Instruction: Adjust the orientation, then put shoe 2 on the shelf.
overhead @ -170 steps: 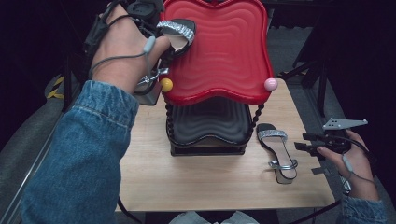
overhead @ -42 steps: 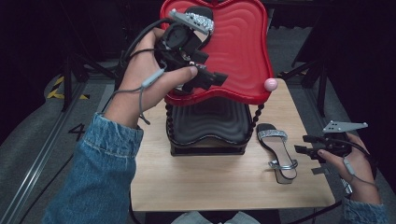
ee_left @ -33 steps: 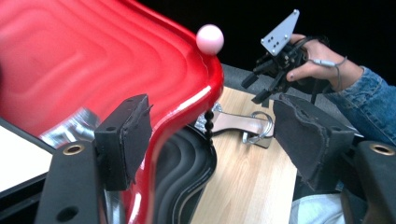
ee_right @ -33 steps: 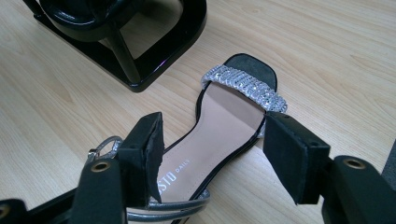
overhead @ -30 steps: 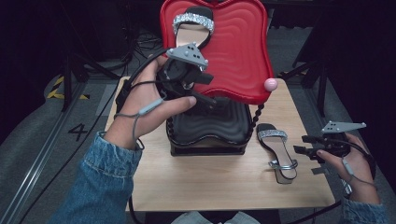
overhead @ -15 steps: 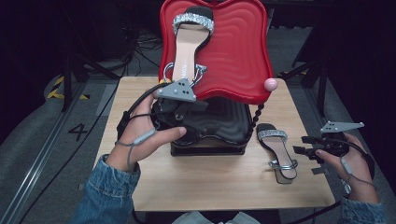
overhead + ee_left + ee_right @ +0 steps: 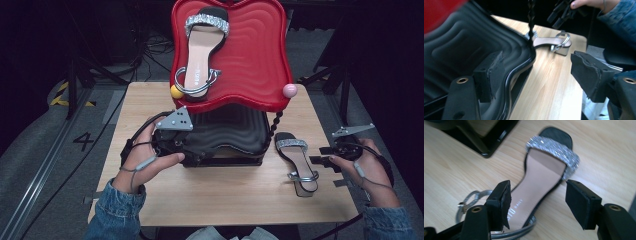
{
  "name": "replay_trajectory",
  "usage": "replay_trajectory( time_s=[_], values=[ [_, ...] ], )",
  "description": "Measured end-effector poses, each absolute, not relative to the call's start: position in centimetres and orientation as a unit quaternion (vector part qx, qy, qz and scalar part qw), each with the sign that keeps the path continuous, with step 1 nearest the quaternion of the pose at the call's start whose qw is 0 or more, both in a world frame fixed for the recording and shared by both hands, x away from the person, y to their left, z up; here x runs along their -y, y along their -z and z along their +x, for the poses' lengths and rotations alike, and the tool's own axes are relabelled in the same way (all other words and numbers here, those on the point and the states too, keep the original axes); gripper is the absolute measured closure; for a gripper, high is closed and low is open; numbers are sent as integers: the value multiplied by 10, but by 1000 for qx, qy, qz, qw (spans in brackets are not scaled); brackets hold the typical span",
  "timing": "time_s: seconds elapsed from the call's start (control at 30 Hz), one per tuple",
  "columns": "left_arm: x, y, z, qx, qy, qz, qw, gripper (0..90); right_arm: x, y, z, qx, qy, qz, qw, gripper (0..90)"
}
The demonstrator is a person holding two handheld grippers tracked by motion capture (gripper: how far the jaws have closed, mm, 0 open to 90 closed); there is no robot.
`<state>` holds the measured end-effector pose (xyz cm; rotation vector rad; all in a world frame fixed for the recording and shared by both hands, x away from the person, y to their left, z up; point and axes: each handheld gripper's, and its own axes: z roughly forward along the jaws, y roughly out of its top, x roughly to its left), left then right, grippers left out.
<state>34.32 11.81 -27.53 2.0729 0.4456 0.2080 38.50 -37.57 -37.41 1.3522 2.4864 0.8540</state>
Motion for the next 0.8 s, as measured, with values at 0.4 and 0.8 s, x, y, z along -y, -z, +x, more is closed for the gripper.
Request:
replay_trajectory(
  time_s=[0.4, 0.8],
  values=[
    [-136, 318, 357, -208, -80, 854, 470, 272, 358, 378, 412, -819, -209, 532, 40, 322],
    [-149, 326, 358, -217, -78, 862, 452, 270, 341, 399, 435, -790, -145, 595, -8, 287]
  ],
)
